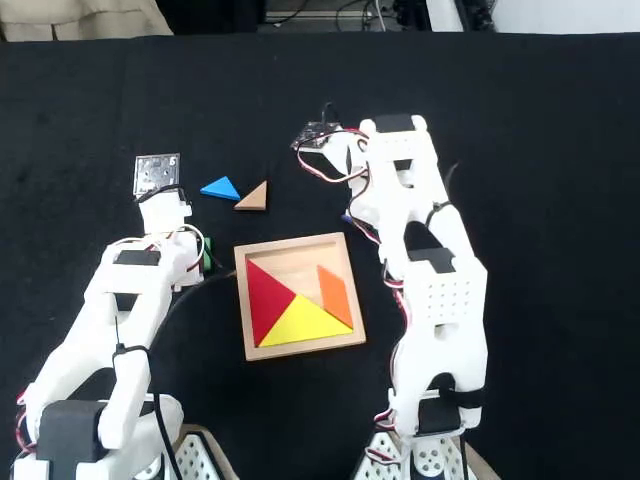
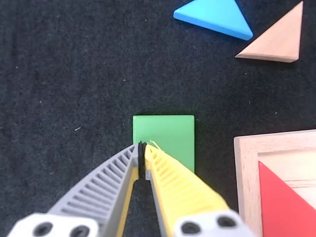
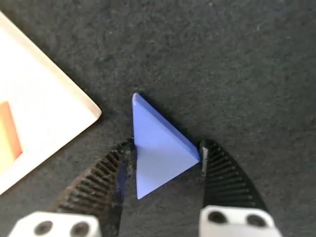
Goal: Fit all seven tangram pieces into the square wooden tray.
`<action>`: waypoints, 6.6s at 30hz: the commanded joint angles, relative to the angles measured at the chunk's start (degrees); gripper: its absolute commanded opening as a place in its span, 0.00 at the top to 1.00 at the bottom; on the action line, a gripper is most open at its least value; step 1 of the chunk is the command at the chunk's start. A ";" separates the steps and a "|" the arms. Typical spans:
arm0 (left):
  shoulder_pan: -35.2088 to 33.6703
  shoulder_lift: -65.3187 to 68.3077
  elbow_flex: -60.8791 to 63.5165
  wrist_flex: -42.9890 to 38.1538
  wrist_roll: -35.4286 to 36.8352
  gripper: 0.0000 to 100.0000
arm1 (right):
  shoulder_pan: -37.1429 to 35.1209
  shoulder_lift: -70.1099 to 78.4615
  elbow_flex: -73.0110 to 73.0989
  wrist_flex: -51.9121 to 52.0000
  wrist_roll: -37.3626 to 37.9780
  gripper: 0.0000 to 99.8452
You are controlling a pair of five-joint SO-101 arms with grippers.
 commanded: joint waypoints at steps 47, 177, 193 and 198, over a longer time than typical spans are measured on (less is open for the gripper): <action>-0.31 -0.97 -0.75 -1.14 0.09 0.97 | -16.00 -23.16 29.67 -11.78 -23.56 0.85; 7.87 51.96 -78.73 57.05 -22.86 0.91 | 10.81 -32.13 43.47 -44.66 -45.19 0.99; 3.82 42.73 -67.03 42.99 -24.26 0.71 | 10.73 -31.87 43.56 -44.66 -45.19 0.99; 4.26 45.89 -66.59 37.63 -23.65 0.71 | 10.73 -31.78 43.56 -44.66 -45.19 0.99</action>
